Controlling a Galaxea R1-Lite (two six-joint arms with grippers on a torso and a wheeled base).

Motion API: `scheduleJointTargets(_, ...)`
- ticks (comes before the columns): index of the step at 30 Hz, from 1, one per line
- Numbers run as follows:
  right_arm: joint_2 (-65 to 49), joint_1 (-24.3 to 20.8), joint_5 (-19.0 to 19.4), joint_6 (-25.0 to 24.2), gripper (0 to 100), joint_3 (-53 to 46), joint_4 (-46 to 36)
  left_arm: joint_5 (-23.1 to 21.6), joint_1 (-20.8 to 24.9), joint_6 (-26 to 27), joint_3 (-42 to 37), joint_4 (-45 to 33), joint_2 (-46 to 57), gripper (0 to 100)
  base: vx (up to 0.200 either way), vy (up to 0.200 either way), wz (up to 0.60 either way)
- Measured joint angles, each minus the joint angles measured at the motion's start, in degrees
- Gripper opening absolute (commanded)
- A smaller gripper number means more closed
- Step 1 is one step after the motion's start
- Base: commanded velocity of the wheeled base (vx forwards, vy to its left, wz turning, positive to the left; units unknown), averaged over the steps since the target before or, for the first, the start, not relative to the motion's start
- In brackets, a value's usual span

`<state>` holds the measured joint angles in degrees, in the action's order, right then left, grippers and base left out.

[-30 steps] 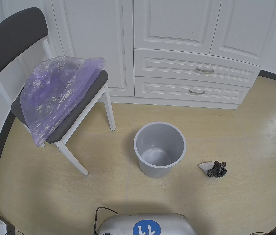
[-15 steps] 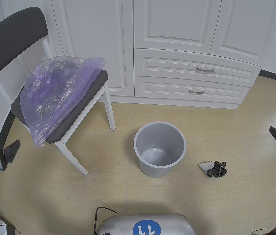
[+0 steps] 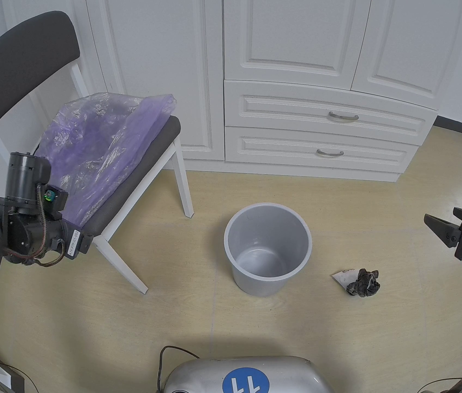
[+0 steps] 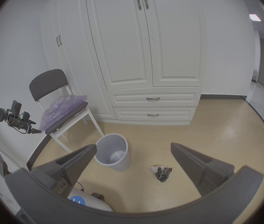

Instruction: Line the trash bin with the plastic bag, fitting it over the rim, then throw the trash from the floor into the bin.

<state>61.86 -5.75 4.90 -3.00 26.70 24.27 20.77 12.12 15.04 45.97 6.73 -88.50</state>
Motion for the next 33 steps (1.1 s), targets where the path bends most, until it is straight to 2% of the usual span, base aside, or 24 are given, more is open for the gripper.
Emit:
scheduleJointTargets(5,1.4,-0.1,0.1,0.1,100,-0.2,0.3,2.5,-2.3,2.2,2.6,0.8,-4.5,100,0.000,0.000,0.00)
scheduleJointTargets(13,2.6,-0.1,0.1,0.2,100,-0.4,0.4,2.4,-6.2,2.4,3.9,1.5,-5.3,100,0.000,0.000,0.00)
scheduleJointTargets(22,2.9,-0.2,0.2,0.2,100,-0.5,0.6,2.5,-7.3,2.3,5.2,3.0,-6.2,100,0.000,0.000,0.00)
scheduleJointTargets(30,2.9,-0.1,0.2,0.2,100,-0.4,0.6,3.2,-6.9,2.5,5.9,9.7,-9.9,100,0.000,0.000,0.00)
scheduleJointTargets(33,2.9,-0.1,0.2,0.2,100,-0.4,0.7,4.6,-6.8,4.5,6.6,12.3,-11.3,100,0.000,0.000,0.00)
